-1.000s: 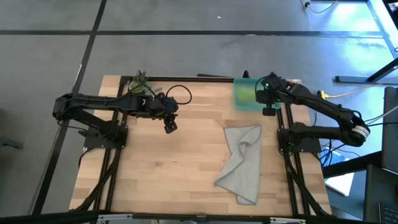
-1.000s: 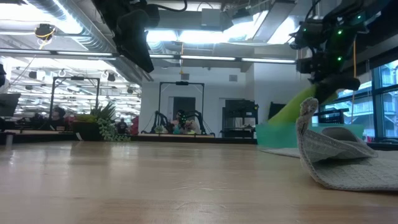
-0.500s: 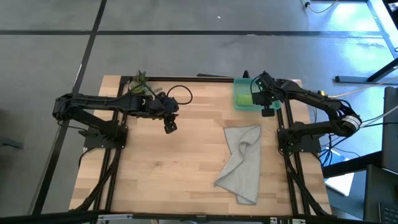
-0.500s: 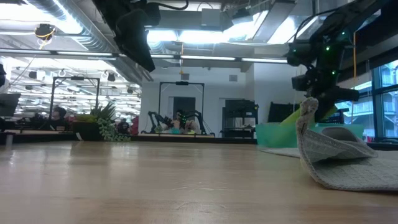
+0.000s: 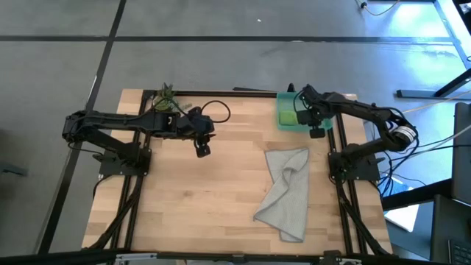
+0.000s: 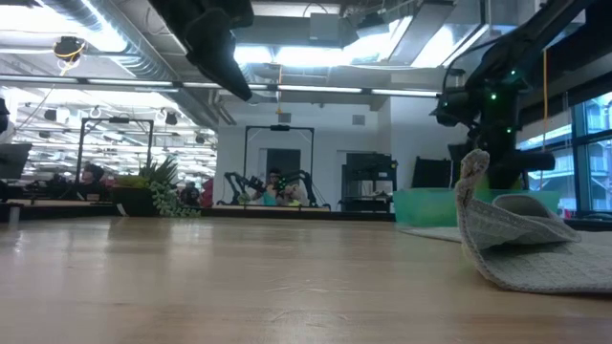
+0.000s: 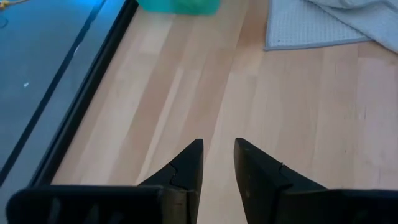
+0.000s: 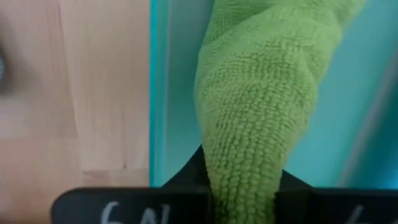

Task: Roll microfiber towels into tight, uniform cylinder then place into a basket
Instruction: Put the green microfiber cloth into the blue bin, then fold the gray microfiber cloth

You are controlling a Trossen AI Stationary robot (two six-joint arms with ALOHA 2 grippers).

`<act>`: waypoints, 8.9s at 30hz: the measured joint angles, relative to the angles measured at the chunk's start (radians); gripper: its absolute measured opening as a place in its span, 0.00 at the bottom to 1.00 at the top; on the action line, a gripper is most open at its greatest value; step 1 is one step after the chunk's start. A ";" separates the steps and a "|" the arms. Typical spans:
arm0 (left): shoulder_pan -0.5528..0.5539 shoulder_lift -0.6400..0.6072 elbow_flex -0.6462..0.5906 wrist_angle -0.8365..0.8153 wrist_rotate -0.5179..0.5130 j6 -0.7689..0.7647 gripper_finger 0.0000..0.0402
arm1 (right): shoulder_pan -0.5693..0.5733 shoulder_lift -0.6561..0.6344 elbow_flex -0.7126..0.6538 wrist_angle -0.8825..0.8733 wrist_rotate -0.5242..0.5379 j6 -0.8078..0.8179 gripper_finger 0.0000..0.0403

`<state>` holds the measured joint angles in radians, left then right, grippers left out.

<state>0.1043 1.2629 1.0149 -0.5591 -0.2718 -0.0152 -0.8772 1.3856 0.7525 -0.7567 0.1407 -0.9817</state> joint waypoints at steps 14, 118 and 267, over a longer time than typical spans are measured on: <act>0.005 0.000 0.000 0.001 0.000 0.002 0.21 | 0.000 0.057 0.000 0.008 0.060 0.009 0.11; 0.005 0.000 0.000 0.030 0.000 -0.009 0.21 | -0.041 0.209 0.233 0.111 0.130 0.247 0.54; -0.445 0.121 0.087 -0.232 -0.348 -0.451 0.19 | 1.061 0.421 0.386 0.460 -0.408 0.645 0.54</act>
<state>-0.3409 1.3838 1.1023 -0.7907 -0.6196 -0.4659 0.1833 1.8064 1.1381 -0.2962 -0.2668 -0.3365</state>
